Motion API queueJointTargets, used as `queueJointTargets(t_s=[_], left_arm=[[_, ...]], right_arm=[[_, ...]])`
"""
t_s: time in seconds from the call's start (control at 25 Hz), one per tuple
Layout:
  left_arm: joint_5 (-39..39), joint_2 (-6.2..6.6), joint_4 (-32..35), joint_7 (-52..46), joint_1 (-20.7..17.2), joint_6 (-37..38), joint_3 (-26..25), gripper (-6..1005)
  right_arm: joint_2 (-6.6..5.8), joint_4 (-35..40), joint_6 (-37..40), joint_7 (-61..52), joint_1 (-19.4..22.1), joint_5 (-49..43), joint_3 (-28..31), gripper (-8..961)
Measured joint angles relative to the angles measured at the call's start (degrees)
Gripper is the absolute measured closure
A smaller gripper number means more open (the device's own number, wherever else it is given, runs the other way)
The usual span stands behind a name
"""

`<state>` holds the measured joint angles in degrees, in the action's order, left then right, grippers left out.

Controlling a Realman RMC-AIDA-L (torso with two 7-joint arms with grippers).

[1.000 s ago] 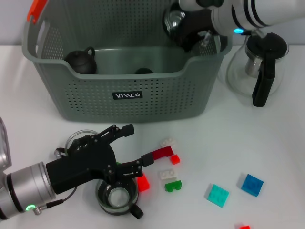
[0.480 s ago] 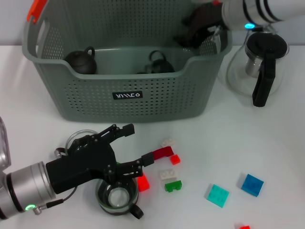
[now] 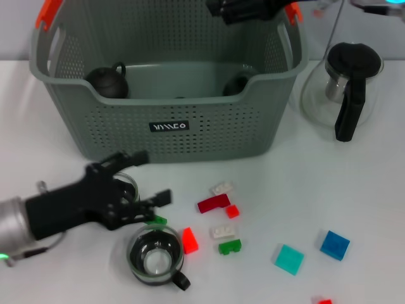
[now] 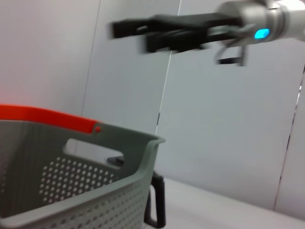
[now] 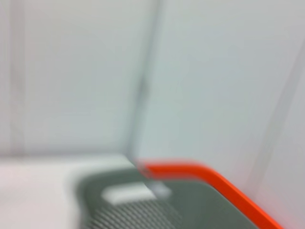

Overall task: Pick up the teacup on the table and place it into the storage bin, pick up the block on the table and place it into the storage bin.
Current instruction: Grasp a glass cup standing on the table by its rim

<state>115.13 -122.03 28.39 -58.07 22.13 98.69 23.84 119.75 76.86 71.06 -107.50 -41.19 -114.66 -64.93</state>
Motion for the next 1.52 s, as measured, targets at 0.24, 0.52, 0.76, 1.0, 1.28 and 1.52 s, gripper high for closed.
queueJointTargets(t_s=[0.24, 0.52, 0.76, 1.0, 1.28, 1.52], left_arm=[[4.82, 2.8, 9.75, -4.69, -0.04, 2.92, 0.18, 68], [13.17, 2.78, 23.76, -5.51, 0.34, 5.05, 1.54, 75], [16.89, 1.49, 33.38, -7.11, -0.09, 6.6, 5.48, 81], [24.14, -1.56, 40.88, -9.01, 0.73, 4.52, 9.92, 87], [25.92, -2.16, 42.7, -12.25, 1.01, -0.44, 18.53, 94], [28.77, -2.22, 46.48, -16.5, 1.1, -3.24, 26.39, 100]], right_arm=[[0.22, 1.52, 17.55, 7.49, 10.11, 15.33, 2.71, 49], [0.36, -7.53, 27.8, 9.95, 15.39, 15.17, 1.92, 56], [0.23, -16.73, 30.01, 9.23, 14.8, 10.16, 2.17, 59], [-0.11, -20.41, 29.33, 6.41, 12.48, 5.19, 3.32, 58], [0.1, -21.91, 28.96, 6.08, 11.15, 3.84, 4.67, 59], [0.08, -23.58, 27.98, 5.76, 11.01, 3.83, 5.01, 59]])
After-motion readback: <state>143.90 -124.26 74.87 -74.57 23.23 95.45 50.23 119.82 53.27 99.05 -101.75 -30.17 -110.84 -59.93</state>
